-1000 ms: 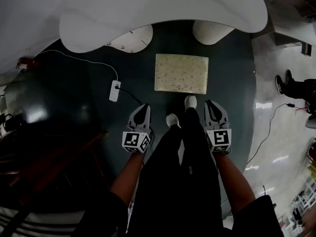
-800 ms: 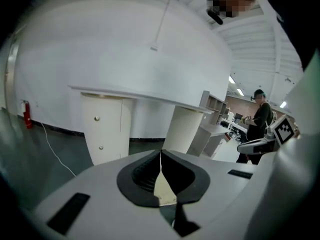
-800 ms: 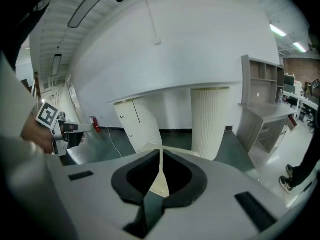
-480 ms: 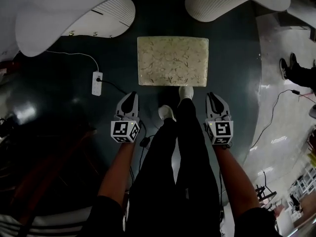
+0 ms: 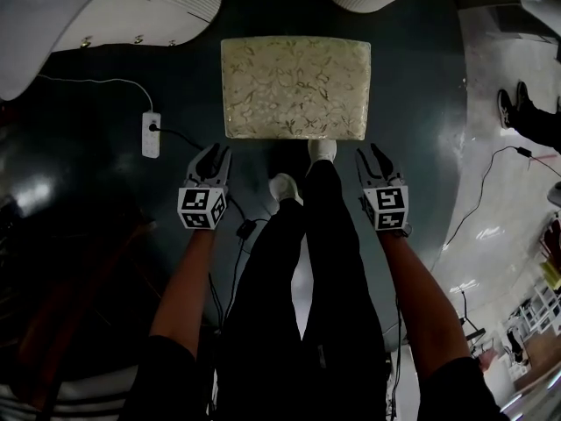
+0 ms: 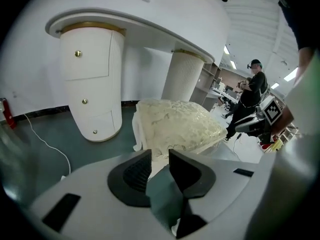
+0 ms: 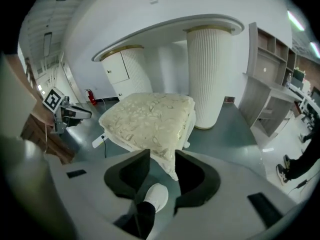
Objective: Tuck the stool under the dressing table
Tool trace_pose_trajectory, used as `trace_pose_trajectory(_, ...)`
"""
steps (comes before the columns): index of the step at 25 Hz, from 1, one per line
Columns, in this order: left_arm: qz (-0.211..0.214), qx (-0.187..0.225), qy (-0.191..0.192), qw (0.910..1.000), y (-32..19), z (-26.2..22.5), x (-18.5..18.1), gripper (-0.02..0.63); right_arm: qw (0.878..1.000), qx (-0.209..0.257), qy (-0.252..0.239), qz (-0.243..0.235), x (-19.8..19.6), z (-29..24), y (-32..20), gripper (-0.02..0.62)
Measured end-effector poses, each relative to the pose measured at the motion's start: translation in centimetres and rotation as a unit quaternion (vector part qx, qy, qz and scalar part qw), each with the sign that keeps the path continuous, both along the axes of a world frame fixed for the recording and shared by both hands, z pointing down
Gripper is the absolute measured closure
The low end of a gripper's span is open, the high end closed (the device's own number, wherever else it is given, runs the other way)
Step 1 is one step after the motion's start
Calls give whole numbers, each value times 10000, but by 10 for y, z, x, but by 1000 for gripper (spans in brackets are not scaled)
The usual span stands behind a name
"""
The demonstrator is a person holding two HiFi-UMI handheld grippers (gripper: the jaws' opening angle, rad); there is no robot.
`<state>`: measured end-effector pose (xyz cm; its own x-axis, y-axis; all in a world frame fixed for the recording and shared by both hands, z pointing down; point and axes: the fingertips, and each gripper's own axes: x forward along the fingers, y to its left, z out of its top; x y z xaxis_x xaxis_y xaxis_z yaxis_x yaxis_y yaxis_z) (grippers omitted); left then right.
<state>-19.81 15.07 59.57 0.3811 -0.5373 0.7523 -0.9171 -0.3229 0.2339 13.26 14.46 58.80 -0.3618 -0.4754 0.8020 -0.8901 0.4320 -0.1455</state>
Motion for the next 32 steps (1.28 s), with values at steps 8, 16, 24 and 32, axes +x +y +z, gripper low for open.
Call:
trace_pose_trajectory(8,565,-213,-222,9979,-6,42,7,451,9994,-287,151,-141,-6,35,6,425)
trace_pose_trajectory(16,338,-283,-174,9989,-7,60,6,419,9984,-355,374,-230,-8,54,-3,420)
trace_pose_trajectory(24,537,-429,-74,9976,-5,66,11,411,9978,-297,541,-225,-5,56,-7,419)
trace_pose_trajectory(32,178,-632,-1,9978,-7,66,12,417,9968,-239,644,-409,-4,55,-12,417)
